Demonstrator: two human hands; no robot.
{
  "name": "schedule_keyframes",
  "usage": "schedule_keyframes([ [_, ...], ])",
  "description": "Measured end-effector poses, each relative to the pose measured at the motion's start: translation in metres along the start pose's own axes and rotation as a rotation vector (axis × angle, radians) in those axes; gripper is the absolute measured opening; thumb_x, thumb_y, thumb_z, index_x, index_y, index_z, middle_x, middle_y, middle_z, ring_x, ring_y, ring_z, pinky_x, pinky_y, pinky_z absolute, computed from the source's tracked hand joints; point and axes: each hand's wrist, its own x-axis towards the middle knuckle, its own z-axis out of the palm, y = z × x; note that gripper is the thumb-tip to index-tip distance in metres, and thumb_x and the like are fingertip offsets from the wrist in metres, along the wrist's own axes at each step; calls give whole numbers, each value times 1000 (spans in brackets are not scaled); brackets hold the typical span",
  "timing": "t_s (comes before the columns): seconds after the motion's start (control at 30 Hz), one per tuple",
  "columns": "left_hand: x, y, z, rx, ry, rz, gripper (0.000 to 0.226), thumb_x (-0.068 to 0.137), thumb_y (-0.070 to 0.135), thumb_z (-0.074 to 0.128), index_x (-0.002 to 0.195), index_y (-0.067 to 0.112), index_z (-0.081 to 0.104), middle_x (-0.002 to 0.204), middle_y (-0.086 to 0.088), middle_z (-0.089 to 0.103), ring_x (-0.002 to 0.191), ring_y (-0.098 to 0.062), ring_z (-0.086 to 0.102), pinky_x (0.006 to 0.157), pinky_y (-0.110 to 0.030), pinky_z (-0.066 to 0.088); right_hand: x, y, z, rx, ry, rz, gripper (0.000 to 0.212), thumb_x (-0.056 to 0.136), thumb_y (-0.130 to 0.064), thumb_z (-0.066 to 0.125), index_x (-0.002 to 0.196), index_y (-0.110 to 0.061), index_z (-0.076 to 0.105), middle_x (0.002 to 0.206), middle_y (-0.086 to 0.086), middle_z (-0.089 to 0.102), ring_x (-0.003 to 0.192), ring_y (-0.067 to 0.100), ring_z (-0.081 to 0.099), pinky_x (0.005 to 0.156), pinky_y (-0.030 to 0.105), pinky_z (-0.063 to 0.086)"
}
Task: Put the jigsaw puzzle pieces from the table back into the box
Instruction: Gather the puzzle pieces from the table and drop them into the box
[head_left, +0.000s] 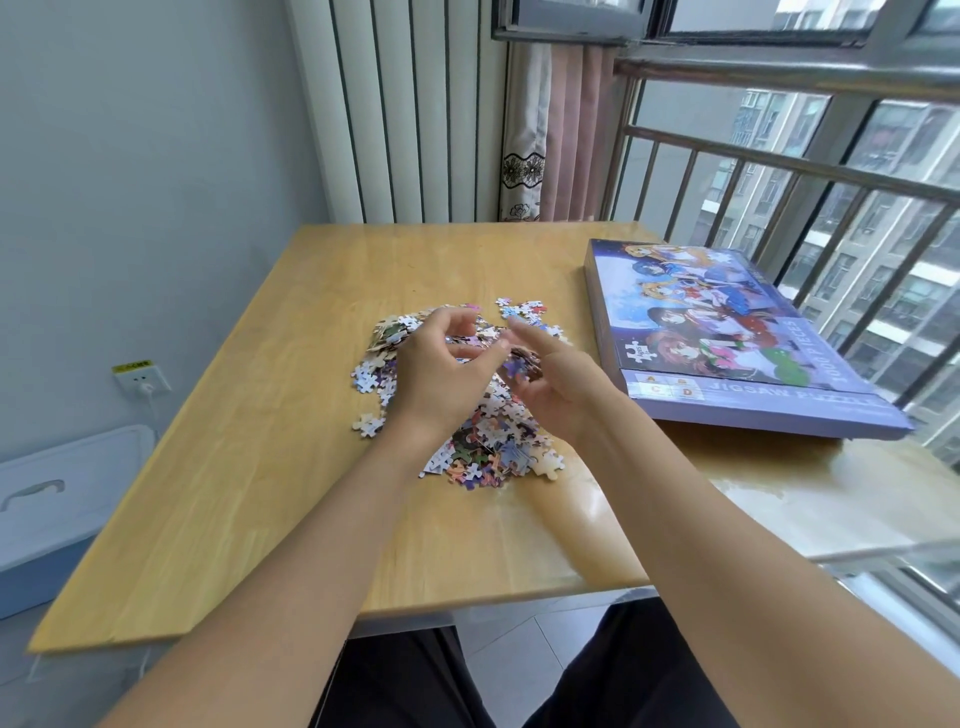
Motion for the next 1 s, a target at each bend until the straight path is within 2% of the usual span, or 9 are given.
schedule_keyframes([
  [0.07,3,0,5,-46,-18,-48,41,80,23,83,116,21,65,111,11,66,84,3,68,73,-21,56,1,-1,2,45,60,-3,27,98,-31,63,97,-5,71,113,10,65,90,25,54,76,29,50],
  [0.13,3,0,11,-116,-33,-69,41,79,14,83,116,18,66,110,7,67,83,-1,69,76,-25,58,1,-3,1,89,105,-32,23,101,-20,59,94,-2,72,105,13,68,92,25,60,82,31,52],
  [0.2,4,1,18,-168,-33,-70,37,80,9,82,111,20,67,108,6,67,85,-5,69,80,-29,60,-1,-6,0,117,112,-49,13,99,-6,59,101,-1,71,99,12,68,84,20,62,74,27,54],
  [0.37,4,2,33,-200,-39,-70,33,81,7,81,106,21,67,106,6,69,88,-8,71,81,-27,59,-4,-9,-7,224,132,-43,24,100,2,51,121,-4,61,98,12,62,83,18,61,72,26,53],
  [0.47,3,3,40,-247,-74,-93,33,81,5,81,109,17,68,106,2,71,88,-9,71,81,-25,59,-4,-11,-18,304,117,0,5,99,3,54,101,1,58,89,13,58,78,19,58,75,26,52],
  [0.53,5,3,43,-277,-95,-121,31,81,4,80,107,17,69,106,0,71,92,-12,71,83,-29,60,-7,-13,-24,313,81,26,9,99,3,54,91,2,59,86,13,58,79,19,58,81,27,52],
  [0.73,10,3,46,-264,-131,-212,24,82,5,80,98,19,70,102,-4,71,94,-19,71,89,-38,59,-18,-21,-26,238,100,73,8,97,4,57,90,3,61,94,18,59,86,23,61,98,40,53],
  [0.9,13,8,41,-270,-114,-178,20,82,6,79,99,14,70,98,-5,72,88,-12,70,81,-26,58,-17,-33,-14,145,145,61,10,97,-10,61,102,-2,60,99,17,58,77,23,60,74,32,54],
  [1.0,12,19,42,-362,-84,-165,15,87,3,74,99,10,70,94,-7,72,81,-13,70,72,-21,56,-19,-42,-10,243,155,75,11,102,-11,55,103,0,59,94,18,59,73,23,61,71,32,55],
])
